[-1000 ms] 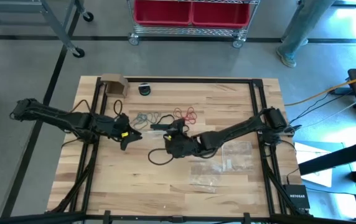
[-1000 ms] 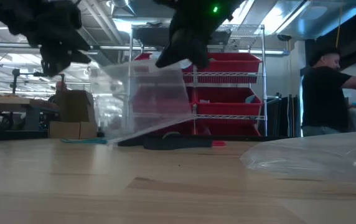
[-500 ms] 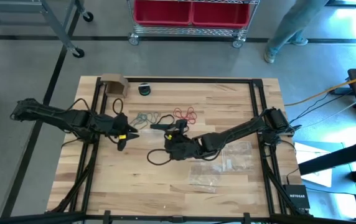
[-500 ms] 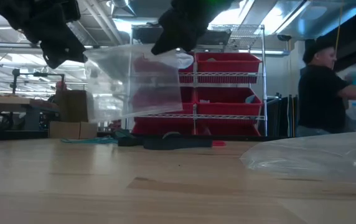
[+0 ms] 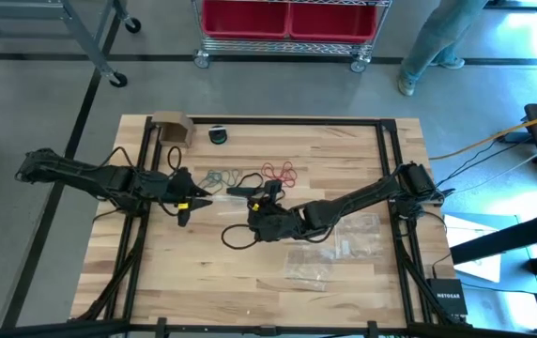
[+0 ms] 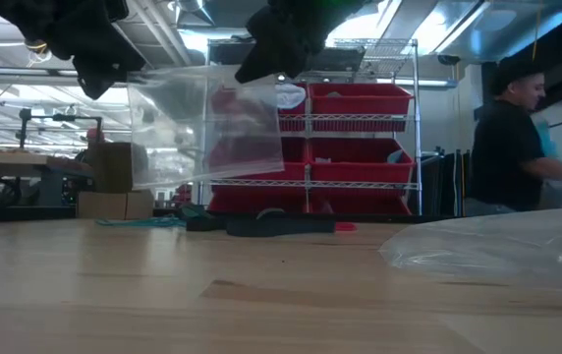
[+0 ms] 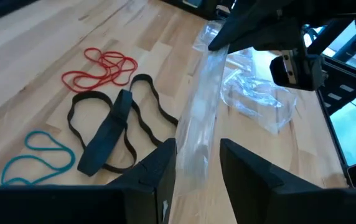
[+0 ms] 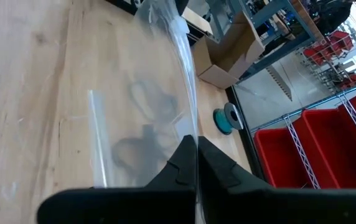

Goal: Sort rubber bands
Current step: Open the transparent zip bag

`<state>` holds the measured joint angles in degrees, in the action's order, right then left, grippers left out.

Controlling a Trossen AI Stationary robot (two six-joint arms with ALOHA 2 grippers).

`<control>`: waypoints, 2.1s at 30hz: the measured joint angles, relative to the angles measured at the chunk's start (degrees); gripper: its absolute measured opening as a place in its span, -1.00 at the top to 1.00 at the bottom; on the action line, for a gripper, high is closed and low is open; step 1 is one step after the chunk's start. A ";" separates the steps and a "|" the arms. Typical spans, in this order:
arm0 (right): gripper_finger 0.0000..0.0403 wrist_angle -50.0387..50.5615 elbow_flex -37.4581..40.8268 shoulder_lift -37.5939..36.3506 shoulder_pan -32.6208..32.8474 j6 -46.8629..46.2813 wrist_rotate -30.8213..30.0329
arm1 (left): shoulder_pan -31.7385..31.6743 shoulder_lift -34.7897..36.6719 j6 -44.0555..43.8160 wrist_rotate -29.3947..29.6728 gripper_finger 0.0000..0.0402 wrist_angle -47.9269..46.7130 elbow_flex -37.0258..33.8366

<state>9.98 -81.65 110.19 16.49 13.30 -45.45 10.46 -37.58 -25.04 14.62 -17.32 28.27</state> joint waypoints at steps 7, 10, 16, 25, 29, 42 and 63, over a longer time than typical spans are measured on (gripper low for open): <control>1.00 -2.52 -0.01 0.00 0.00 0.04 0.03 | 0.00 -0.55 0.00 -1.08 0.42 -0.04 0.00; 1.00 -2.88 -0.04 0.00 0.00 0.04 0.41 | 0.00 -0.55 0.02 -1.10 0.45 -0.03 0.00; 1.00 -2.93 -0.07 0.00 0.00 0.04 1.52 | 0.00 -0.55 1.73 -1.36 0.86 0.43 0.00; 0.98 -3.72 -0.10 -0.30 0.00 -5.15 6.42 | 0.02 -0.55 5.06 -2.92 1.00 -0.66 0.00; 0.83 -1.42 -2.26 -2.28 -0.02 -9.22 11.27 | 0.02 -0.55 6.56 -2.91 1.00 -2.27 0.00; 0.34 7.05 -11.89 -2.80 -5.83 -15.01 30.09 | 0.02 -0.55 9.24 -2.87 1.00 -0.70 0.00; 0.33 -5.95 -12.00 5.16 -11.09 -10.24 38.09 | 0.00 -6.36 8.98 -2.89 1.00 3.19 -0.07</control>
<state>4.03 -93.65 115.35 5.40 3.06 -7.37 10.46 -43.94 -16.05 11.73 -14.13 28.21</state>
